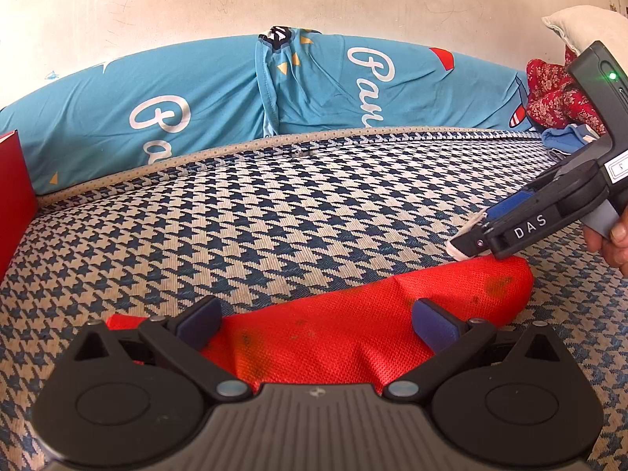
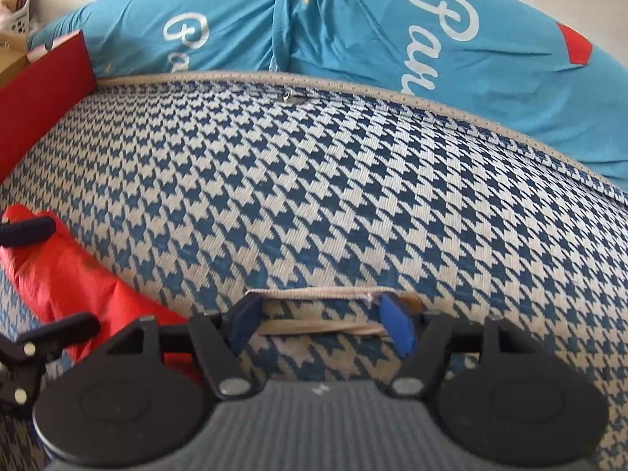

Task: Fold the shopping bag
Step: 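Open the right gripper fingers to stretch the rubber band wide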

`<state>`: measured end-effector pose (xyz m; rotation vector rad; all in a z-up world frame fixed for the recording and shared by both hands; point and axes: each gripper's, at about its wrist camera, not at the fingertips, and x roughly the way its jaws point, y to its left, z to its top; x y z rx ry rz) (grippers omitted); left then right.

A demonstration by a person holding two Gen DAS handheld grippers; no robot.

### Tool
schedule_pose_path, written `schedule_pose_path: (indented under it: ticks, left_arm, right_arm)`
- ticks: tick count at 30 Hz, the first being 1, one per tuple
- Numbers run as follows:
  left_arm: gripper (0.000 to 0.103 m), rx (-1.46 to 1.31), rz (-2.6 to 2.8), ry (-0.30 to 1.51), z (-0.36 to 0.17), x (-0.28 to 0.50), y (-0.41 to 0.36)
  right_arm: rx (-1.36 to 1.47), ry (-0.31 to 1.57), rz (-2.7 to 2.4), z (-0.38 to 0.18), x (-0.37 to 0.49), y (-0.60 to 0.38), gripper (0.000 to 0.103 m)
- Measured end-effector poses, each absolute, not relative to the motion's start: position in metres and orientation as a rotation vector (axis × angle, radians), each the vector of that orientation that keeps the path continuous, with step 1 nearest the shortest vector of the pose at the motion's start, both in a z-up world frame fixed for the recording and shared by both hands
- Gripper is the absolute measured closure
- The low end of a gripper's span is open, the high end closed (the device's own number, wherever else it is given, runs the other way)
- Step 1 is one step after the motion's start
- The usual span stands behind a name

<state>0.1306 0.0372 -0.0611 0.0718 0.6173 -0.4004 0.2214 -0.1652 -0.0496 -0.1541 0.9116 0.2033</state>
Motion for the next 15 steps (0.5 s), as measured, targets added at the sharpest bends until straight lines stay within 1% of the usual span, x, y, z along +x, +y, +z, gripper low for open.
schedule_pose_path:
  ticks: [7,12,15]
  left_arm:
    - [0.0,0.074,-0.4,0.617,-0.0609,0.1303,0.0369]
    - [0.0,0.075,-0.399,0.616,-0.0605,0.1299,0.0372]
    - [0.0,0.074,-0.399,0.616,-0.0604,0.1299,0.0375]
  right_arm:
    - [-0.158,0.912,0.201,-0.0511,0.2188,-0.1672,0.034]
    - [-0.161,0.878,0.192,-0.0543,0.2179,-0.1662,0.023]
    - [-0.142,0.846,0.179,-0.0576,0.218,-0.1661,0.021]
